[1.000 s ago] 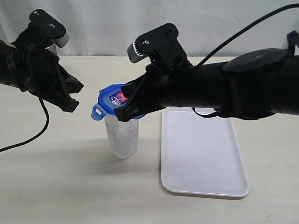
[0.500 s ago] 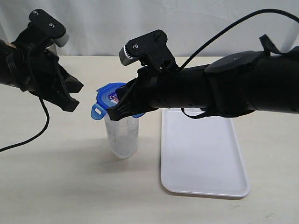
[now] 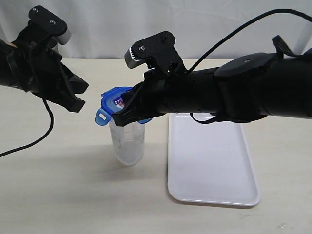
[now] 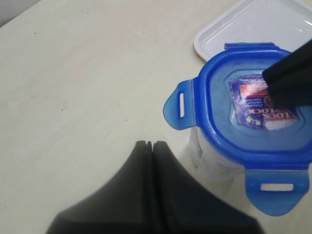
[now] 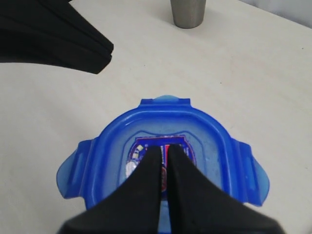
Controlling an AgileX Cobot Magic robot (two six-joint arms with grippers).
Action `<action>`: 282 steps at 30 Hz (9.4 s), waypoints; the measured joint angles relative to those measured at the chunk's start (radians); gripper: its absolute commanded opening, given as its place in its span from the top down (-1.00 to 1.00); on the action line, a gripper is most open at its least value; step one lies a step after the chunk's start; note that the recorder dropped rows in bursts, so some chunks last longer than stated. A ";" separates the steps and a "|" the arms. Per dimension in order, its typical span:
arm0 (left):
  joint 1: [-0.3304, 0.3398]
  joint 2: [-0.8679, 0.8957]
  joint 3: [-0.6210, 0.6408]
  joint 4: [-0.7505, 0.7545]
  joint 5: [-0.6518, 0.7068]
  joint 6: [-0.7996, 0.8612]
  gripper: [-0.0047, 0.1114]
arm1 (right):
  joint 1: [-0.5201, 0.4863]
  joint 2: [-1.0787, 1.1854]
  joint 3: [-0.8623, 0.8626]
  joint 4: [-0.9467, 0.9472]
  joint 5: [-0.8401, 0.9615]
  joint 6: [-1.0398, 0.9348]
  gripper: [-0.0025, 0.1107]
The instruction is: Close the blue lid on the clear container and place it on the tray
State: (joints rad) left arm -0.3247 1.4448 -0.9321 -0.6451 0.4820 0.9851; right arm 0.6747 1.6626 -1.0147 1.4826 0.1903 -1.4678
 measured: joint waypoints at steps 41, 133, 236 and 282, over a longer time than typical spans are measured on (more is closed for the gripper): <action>-0.081 -0.145 0.339 -0.417 -0.378 0.420 0.92 | 0.001 0.003 0.002 -0.020 0.000 0.037 0.88; -0.215 0.480 0.433 0.896 -1.417 -0.853 -0.66 | 0.001 0.003 0.002 -0.026 0.064 0.048 0.88; 0.171 0.522 0.145 2.001 -1.457 -1.372 0.92 | -0.174 -0.009 -0.236 -0.625 0.513 0.920 -0.03; 0.185 0.530 0.146 2.042 -1.436 -1.389 0.92 | -0.173 0.199 -0.253 -0.370 0.534 0.797 0.27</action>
State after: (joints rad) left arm -0.1396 1.9747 -0.7857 1.3970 -0.9543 -0.4040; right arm 0.5020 1.8619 -1.2681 1.1122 0.7243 -0.6708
